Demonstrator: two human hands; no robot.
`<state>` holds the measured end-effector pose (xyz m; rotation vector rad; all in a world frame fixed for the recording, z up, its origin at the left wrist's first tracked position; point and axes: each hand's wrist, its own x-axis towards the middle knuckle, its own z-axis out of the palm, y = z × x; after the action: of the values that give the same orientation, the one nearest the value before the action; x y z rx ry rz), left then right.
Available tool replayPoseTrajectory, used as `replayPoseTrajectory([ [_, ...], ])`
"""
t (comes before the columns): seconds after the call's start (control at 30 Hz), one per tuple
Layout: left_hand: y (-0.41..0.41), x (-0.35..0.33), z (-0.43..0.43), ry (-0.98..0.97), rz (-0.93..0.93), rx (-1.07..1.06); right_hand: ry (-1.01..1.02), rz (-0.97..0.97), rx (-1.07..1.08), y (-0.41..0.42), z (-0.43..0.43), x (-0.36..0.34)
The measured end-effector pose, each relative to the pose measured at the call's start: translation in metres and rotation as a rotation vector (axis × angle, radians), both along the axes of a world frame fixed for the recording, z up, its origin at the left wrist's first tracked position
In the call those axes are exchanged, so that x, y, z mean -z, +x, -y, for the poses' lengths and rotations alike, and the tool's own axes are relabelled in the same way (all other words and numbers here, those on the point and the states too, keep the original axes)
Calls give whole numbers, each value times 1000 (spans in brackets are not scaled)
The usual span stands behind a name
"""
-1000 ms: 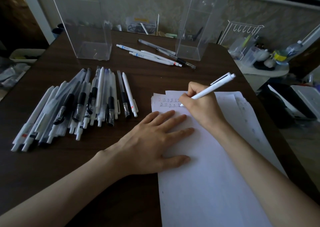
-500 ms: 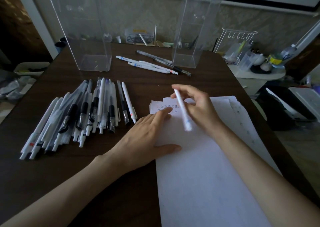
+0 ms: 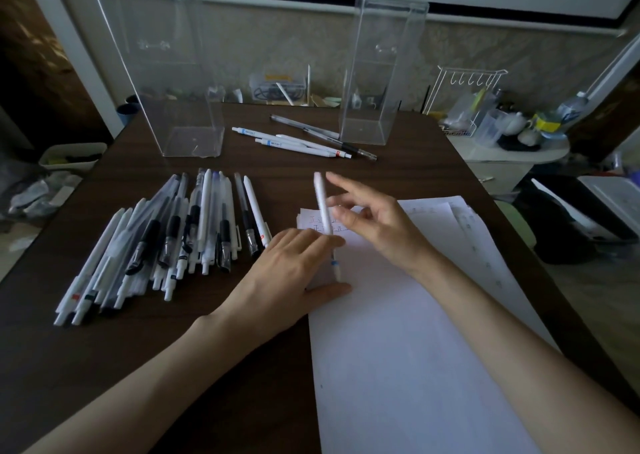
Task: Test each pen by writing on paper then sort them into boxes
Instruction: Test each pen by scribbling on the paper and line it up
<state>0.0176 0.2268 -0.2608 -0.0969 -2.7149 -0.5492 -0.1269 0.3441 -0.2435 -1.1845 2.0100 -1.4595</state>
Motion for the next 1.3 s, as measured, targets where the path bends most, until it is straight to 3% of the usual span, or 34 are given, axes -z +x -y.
replayPoseTrajectory([
  [0.13, 8, -4, -1, -217, 54, -331, 124, -138, -18, 0, 1, 3],
  [0.33, 14, -2, 11, -283, 150, -632, 206, -221, -29, -1, 0, 4],
  [0.4, 13, -4, 11, -255, 114, -596, 212, -232, -21, -1, 2, 5],
  [0.5, 10, -6, 9, -192, 71, -316, 200, -207, 8, -4, 7, 2],
  [0.6, 8, -1, 7, -256, 107, -124, 174, -278, 105, -17, 24, -10],
  [0.73, 8, 5, 9, -257, 115, -121, 174, -462, 265, -48, 64, -18],
  [0.93, 8, 6, 9, -236, 76, -120, 349, -701, 233, -71, 115, -5],
  [1.1, 7, 7, 9, -216, 66, -125, 508, -844, 333, -72, 134, 1],
  [1.3, 6, 6, 9, -209, 77, -120, 445, -923, 163, -56, 112, -13],
])
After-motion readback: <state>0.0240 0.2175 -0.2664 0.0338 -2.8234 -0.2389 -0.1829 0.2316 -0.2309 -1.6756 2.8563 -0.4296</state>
